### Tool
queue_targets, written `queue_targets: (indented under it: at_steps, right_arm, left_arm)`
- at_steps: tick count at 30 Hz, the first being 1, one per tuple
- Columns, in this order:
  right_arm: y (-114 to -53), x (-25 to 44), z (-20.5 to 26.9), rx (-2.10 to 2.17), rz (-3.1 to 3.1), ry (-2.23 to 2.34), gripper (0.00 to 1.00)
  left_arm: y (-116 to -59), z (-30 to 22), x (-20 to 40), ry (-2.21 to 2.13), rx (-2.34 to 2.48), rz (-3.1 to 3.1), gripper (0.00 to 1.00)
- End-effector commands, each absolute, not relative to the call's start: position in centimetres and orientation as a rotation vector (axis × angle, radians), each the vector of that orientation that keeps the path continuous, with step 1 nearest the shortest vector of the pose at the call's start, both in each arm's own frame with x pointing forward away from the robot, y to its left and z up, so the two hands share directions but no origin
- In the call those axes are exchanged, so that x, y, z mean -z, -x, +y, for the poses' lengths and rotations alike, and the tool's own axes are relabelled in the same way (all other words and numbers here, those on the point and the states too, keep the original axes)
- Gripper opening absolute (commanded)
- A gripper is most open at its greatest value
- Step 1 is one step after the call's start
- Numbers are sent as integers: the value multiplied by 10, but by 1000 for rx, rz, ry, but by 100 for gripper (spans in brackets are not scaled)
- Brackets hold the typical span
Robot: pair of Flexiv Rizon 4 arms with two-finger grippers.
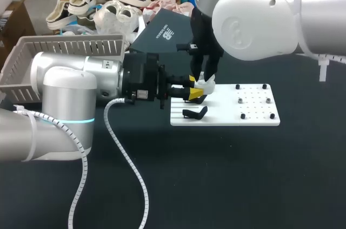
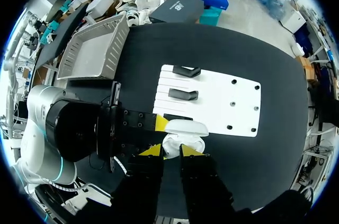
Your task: Pick up each earbud case from the left stands, insert the matching earbuds, close the lid, and place the case in the box.
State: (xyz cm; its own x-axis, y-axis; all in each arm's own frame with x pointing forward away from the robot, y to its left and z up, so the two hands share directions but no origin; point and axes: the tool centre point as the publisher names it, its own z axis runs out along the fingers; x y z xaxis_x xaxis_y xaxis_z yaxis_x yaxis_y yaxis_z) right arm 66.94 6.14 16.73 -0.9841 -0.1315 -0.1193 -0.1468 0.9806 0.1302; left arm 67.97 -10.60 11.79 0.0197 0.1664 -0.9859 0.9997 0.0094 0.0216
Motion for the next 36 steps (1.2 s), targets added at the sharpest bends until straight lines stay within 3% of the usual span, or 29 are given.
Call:
queue_targets:
  at_steps: [1, 2, 4, 5, 7, 19, 21, 23, 36]
  right_arm:
    - [-672, -166, 62, -210, 3024, 209, 0]
    - [-672, -166, 62, -209, 3025, 208, 2]
    - [-671, -165, 62, -206, 3027, 209, 19]
    - [-671, -165, 62, -203, 3027, 209, 33]
    - [-671, -164, 63, -200, 3028, 211, 41]
    - [-665, -182, 58, -218, 2991, 209, 53]
    - [-668, -188, 53, -229, 2976, 177, 63]
    - [-674, -191, 47, -213, 2958, 114, 100]
    - [-712, -177, 22, -52, 2861, -245, 100]
  left_arm:
    - [-679, -106, -118, -1329, 1099, 1320, 0]
    - [-679, -106, -118, -1329, 1099, 1320, 0]
    - [-679, -106, -118, -1329, 1099, 1320, 0]
    - [-679, -106, -118, -1329, 1099, 1320, 0]
    - [-679, -106, -118, -1329, 1099, 1320, 0]
    - [-679, -106, -118, -1329, 1099, 1320, 0]
    - [-679, -106, -118, -1329, 1099, 1320, 0]
    - [-679, -106, -118, -1329, 1099, 1320, 0]
    - [-679, -106, -118, -1329, 1099, 1320, 0]
